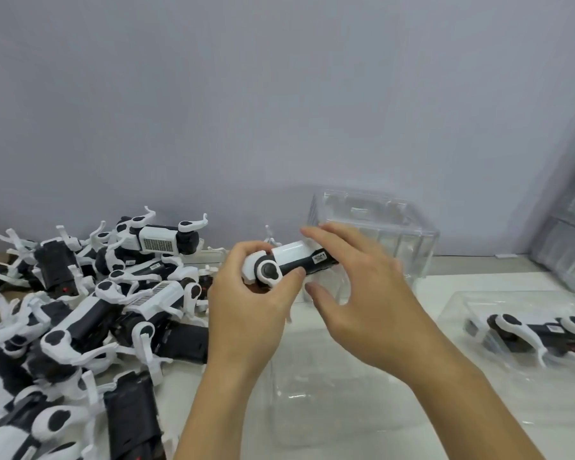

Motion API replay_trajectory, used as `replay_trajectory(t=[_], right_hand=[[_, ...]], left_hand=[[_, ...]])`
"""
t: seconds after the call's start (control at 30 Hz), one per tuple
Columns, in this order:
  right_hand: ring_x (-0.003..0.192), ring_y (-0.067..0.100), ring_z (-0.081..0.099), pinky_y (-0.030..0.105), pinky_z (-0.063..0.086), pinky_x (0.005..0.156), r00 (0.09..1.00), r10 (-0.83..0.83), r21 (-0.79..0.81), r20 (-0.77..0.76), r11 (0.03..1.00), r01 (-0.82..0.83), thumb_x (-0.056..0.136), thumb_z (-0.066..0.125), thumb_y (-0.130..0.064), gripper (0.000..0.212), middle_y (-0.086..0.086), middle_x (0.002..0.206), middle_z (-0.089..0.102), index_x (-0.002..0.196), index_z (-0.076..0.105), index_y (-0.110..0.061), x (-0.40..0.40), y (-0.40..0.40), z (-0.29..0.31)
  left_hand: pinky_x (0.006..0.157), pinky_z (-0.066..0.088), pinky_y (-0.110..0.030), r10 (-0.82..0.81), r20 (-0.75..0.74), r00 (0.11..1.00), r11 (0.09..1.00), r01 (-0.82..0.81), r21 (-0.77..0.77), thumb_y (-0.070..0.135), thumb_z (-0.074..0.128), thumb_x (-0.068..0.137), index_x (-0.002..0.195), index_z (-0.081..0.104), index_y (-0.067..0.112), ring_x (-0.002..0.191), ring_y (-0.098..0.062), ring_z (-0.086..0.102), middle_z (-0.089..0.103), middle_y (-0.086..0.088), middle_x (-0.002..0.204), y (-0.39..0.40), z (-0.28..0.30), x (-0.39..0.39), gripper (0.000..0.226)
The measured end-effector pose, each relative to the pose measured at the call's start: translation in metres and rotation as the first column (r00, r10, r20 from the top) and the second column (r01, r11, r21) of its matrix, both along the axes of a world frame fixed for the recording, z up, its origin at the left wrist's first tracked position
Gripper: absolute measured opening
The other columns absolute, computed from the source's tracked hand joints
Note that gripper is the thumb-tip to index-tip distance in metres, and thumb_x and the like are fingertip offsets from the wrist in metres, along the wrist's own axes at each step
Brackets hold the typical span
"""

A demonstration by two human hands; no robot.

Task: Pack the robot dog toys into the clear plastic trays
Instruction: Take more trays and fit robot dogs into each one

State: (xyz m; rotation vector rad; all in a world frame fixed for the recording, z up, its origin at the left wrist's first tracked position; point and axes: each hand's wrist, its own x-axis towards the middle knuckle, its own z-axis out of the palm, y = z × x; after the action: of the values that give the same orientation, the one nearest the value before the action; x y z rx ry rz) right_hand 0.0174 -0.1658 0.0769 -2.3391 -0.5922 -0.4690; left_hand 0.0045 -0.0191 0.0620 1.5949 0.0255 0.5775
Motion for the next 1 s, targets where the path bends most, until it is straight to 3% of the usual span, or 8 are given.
replay_trajectory(t=[0.23, 0.33, 0.43, 0.53, 0.63, 0.77, 0.9, 1.0], right_hand=[[0.101, 0.009, 0.054, 0.041, 0.047, 0.089, 0.993, -0.077, 0.071, 0.094, 0.995, 0.070, 0.084, 0.075, -0.024, 0.038, -0.022, 0.105, 0.056, 0.118, 0.064, -0.038, 0.006, -0.015, -0.021], [0.097, 0.007, 0.054, 0.024, 0.044, 0.087, 0.995, -0.077, 0.085, 0.062, 0.994, 0.071, 0.082, 0.077, -0.021, 0.037, -0.022, 0.101, 0.059, 0.114, 0.066, -0.036, 0.014, -0.031, -0.017], [0.096, -0.002, 0.053, 0.006, 0.036, 0.081, 0.995, -0.096, 0.153, 0.026, 0.984, 0.091, 0.080, 0.078, -0.022, 0.036, -0.025, 0.099, 0.061, 0.112, 0.067, -0.036, 0.018, -0.049, -0.009], [0.094, -0.005, 0.054, 0.002, 0.036, 0.076, 0.997, -0.076, 0.247, -0.023, 0.966, 0.079, 0.080, 0.079, -0.020, 0.032, -0.020, 0.092, 0.065, 0.103, 0.067, -0.040, 0.018, -0.059, -0.009], [0.085, 0.001, 0.057, 0.006, 0.039, 0.069, 0.994, -0.039, 0.322, -0.104, 0.944, 0.071, 0.081, 0.077, -0.020, 0.027, -0.016, 0.084, 0.066, 0.093, 0.066, -0.042, 0.020, -0.059, -0.015], [0.079, 0.008, 0.059, 0.012, 0.042, 0.066, 0.984, -0.010, 0.359, -0.176, 0.931, 0.074, 0.083, 0.074, -0.023, 0.021, -0.014, 0.082, 0.066, 0.090, 0.066, -0.041, 0.023, -0.054, -0.025], [0.076, 0.011, 0.060, 0.016, 0.044, 0.067, 0.987, -0.010, 0.389, -0.161, 0.918, 0.072, 0.083, 0.073, -0.023, 0.020, -0.010, 0.080, 0.068, 0.092, 0.066, -0.040, 0.024, -0.052, -0.027], [0.077, 0.008, 0.063, 0.010, 0.045, 0.065, 0.988, 0.021, 0.428, -0.153, 0.903, 0.047, 0.083, 0.073, -0.019, 0.020, -0.009, 0.081, 0.070, 0.090, 0.069, -0.038, 0.022, -0.051, -0.024]], left_hand=[[0.060, 0.046, -0.017, -0.126, -0.024, 0.992, 0.983, 0.128, 0.133, 0.021, 0.082, 0.078, 0.094, 0.065, 0.029, 0.066, -0.009, 0.061, 0.067, 0.002, 0.082, -0.005, -0.005, -0.001, 0.025], [0.077, 0.051, -0.020, -0.148, -0.046, 0.988, 0.988, 0.150, 0.041, 0.051, 0.058, 0.086, 0.106, 0.065, 0.034, 0.086, -0.001, 0.065, 0.069, 0.015, 0.096, -0.004, 0.000, -0.002, 0.027], [0.090, 0.053, -0.037, -0.003, -0.078, 0.997, 0.997, -0.003, -0.079, 0.036, 0.050, 0.100, 0.103, 0.069, 0.029, 0.097, -0.006, 0.066, 0.071, 0.012, 0.099, 0.000, 0.007, -0.003, 0.020], [0.093, 0.050, -0.029, 0.083, -0.150, 0.985, 0.995, -0.073, 0.073, 0.018, 0.053, 0.098, 0.099, 0.068, 0.026, 0.100, -0.003, 0.063, 0.070, 0.013, 0.098, -0.001, 0.006, -0.005, 0.017], [0.091, 0.041, -0.013, 0.089, -0.280, 0.956, 0.942, 0.011, 0.336, 0.023, 0.057, 0.094, 0.116, 0.059, 0.035, 0.115, 0.002, 0.052, 0.059, 0.025, 0.116, -0.006, -0.010, -0.015, 0.025], [0.113, 0.031, -0.025, 0.006, -0.371, 0.929, 0.923, 0.137, 0.359, 0.018, 0.057, 0.093, 0.138, 0.043, 0.044, 0.130, 0.007, 0.036, 0.042, 0.031, 0.137, -0.007, -0.034, -0.026, 0.053], [0.088, 0.037, -0.010, -0.033, -0.453, 0.891, 0.943, 0.178, 0.282, 0.007, 0.056, 0.092, 0.125, 0.049, 0.046, 0.123, 0.001, 0.046, 0.051, 0.024, 0.127, -0.003, -0.045, -0.018, 0.053], [0.068, 0.040, -0.008, -0.012, -0.486, 0.874, 0.916, 0.205, 0.345, 0.017, 0.067, 0.087, 0.111, 0.051, 0.043, 0.110, 0.002, 0.051, 0.055, 0.021, 0.113, 0.008, -0.045, -0.010, 0.038]])
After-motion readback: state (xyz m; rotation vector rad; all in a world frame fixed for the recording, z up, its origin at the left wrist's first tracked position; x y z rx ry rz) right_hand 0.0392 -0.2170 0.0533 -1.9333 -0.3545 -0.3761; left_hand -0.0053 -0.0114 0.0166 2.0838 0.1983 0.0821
